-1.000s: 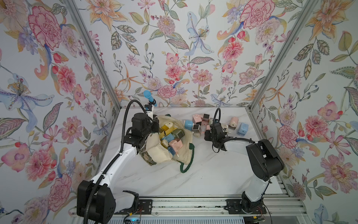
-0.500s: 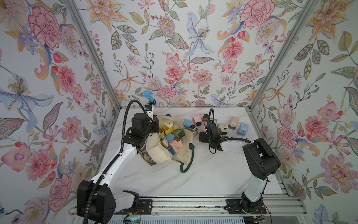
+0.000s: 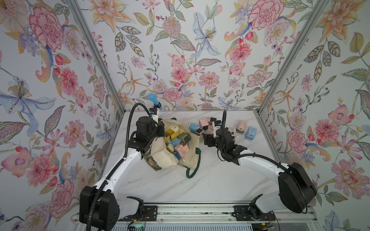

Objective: Take out the pencil sharpeners from the tote bags
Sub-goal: Place the pencil sharpener at the center of the board, then adjust the canvas bag at the center of the board.

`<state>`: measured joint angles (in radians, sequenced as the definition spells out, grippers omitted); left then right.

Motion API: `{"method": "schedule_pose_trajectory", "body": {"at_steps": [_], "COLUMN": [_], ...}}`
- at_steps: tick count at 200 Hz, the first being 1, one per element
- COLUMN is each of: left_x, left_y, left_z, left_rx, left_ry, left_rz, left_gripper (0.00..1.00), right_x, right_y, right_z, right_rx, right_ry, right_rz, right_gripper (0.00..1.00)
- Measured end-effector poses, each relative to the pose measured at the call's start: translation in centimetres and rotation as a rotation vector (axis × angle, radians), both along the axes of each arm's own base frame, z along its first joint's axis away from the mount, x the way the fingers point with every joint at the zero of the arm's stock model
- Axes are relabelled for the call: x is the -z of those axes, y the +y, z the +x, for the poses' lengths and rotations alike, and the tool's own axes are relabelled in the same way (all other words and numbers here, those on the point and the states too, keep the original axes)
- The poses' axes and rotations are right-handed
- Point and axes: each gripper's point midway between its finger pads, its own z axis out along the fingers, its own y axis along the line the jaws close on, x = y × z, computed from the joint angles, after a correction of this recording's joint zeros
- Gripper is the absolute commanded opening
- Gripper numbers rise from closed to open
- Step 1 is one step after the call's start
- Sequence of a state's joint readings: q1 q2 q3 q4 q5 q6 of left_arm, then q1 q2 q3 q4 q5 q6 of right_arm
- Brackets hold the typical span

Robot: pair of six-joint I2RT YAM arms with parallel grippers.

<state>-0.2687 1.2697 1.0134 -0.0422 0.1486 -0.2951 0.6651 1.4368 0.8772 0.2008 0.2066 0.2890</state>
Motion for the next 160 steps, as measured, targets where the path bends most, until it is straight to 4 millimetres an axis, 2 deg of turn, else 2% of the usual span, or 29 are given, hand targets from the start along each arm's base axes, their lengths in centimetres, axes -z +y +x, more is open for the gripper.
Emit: {"method": "schedule_pose_trajectory", "body": {"at_steps": [13, 28, 71, 98, 117, 141, 160], "left_x": [0.0, 0.0, 0.0, 0.0, 0.0, 0.0, 0.0], "left_y": [0.0, 0.0, 0.0, 0.0, 0.0, 0.0, 0.0], "left_z": [0.0, 0.0, 0.0, 0.0, 0.0, 0.0, 0.0], "left_rx": [0.000, 0.000, 0.000, 0.000, 0.000, 0.000, 0.000], "left_ry": [0.000, 0.000, 0.000, 0.000, 0.000, 0.000, -0.001], "left_rz": [0.000, 0.000, 0.000, 0.000, 0.000, 0.000, 0.000], "left_gripper": [0.00, 0.00, 0.00, 0.00, 0.00, 0.00, 0.00], "right_x": [-0.9, -1.0, 1.4, 3.0, 3.2, 3.5, 3.6], "right_y": [1.7, 3.0, 4.1, 4.7, 5.7, 6.9, 7.5], "right_z": [-1.5, -2.7, -2.4, -2.7, -2.6, -2.9, -3.4], "right_rx": [-0.075, -0.143, -0.203, -0.242, -0.279, -0.324, -0.364], "right_ry": [-0.040, -0.051, 0.001, 0.049, 0.071, 0.098, 0.111], "right_rz": [0.009, 0.011, -0.018, -0.028, -0.014, 0.008, 0.018], "right_gripper": [0.79, 0.78, 0.65, 0.43, 0.20, 0.00, 0.00]}}
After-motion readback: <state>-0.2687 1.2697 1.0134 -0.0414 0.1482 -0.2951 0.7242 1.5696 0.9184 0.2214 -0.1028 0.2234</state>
